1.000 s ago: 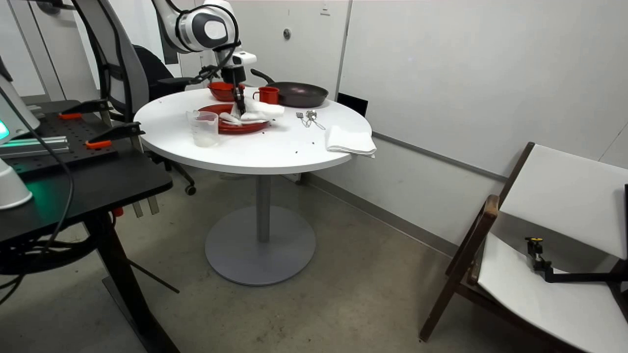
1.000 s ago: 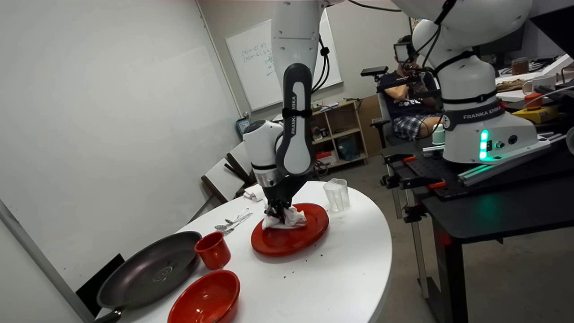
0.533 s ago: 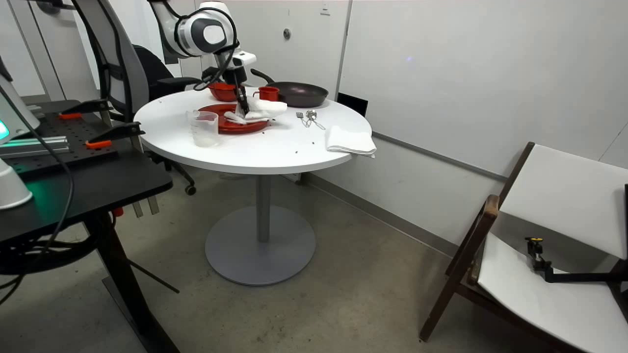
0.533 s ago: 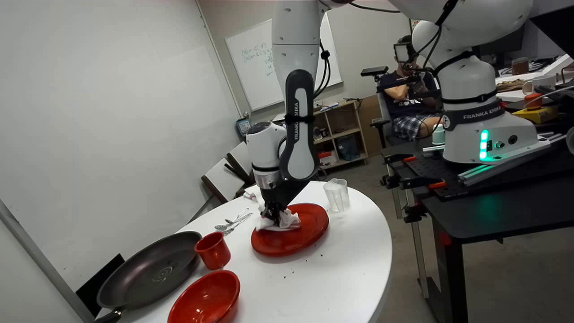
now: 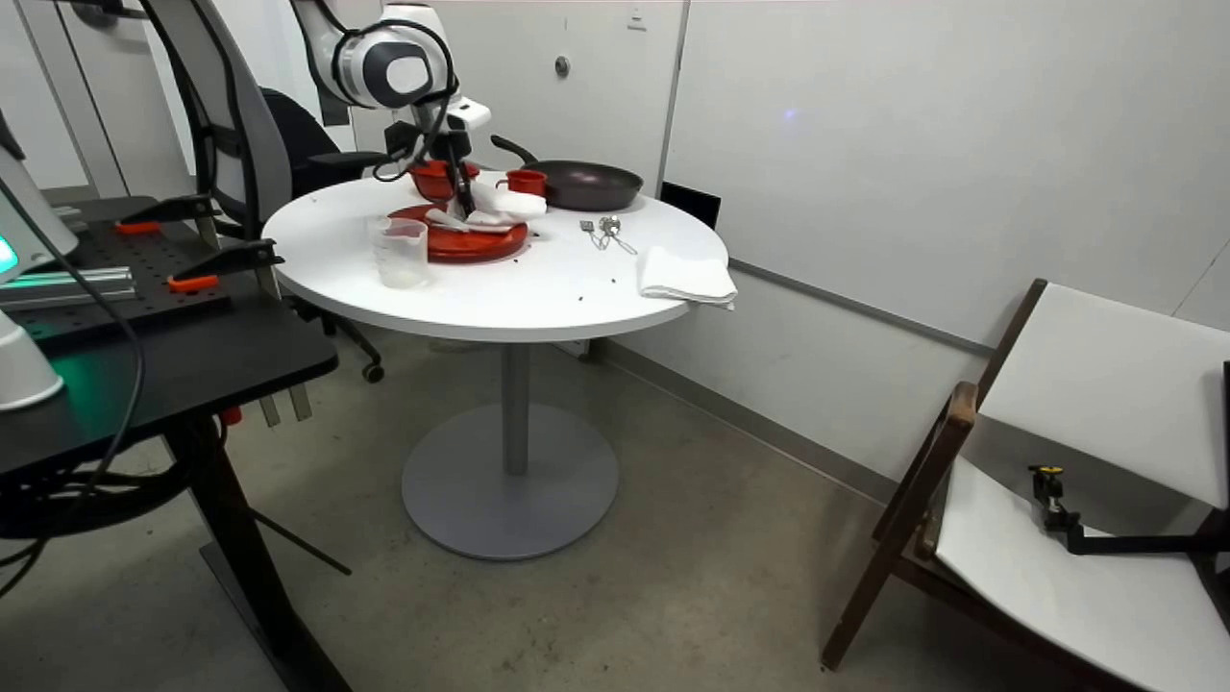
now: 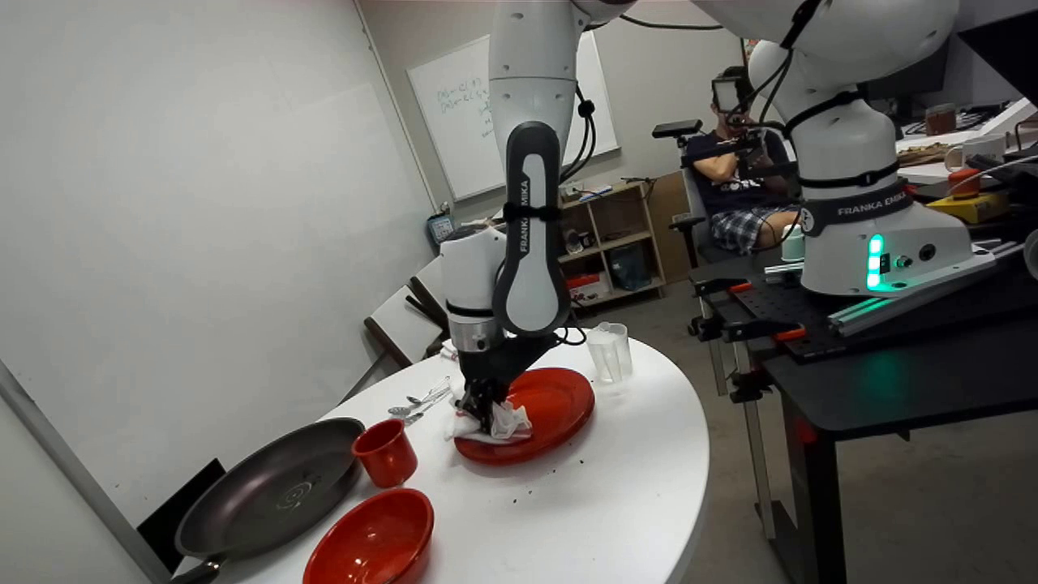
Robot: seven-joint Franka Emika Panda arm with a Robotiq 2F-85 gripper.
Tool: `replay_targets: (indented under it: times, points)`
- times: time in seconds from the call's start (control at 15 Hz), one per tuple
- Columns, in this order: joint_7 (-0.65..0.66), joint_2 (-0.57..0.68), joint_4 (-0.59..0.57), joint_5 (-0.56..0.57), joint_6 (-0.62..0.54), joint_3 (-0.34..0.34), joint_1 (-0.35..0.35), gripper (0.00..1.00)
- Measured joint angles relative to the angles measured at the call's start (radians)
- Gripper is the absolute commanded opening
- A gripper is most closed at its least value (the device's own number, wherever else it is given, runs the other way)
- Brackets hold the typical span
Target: Use the tea towel to wipe the plate
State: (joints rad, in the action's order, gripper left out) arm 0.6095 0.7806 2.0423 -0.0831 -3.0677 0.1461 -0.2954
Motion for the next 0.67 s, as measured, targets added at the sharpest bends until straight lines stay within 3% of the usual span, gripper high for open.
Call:
replay_targets:
  times: [0.4,0.67]
  points:
    - [-0.102,0.000,-0.013,-0.076,0.000,-0.085,0.075,0.05]
    - [-0.099,0.006,-0.013,-0.095,-0.005,-0.009,0.021,0.05]
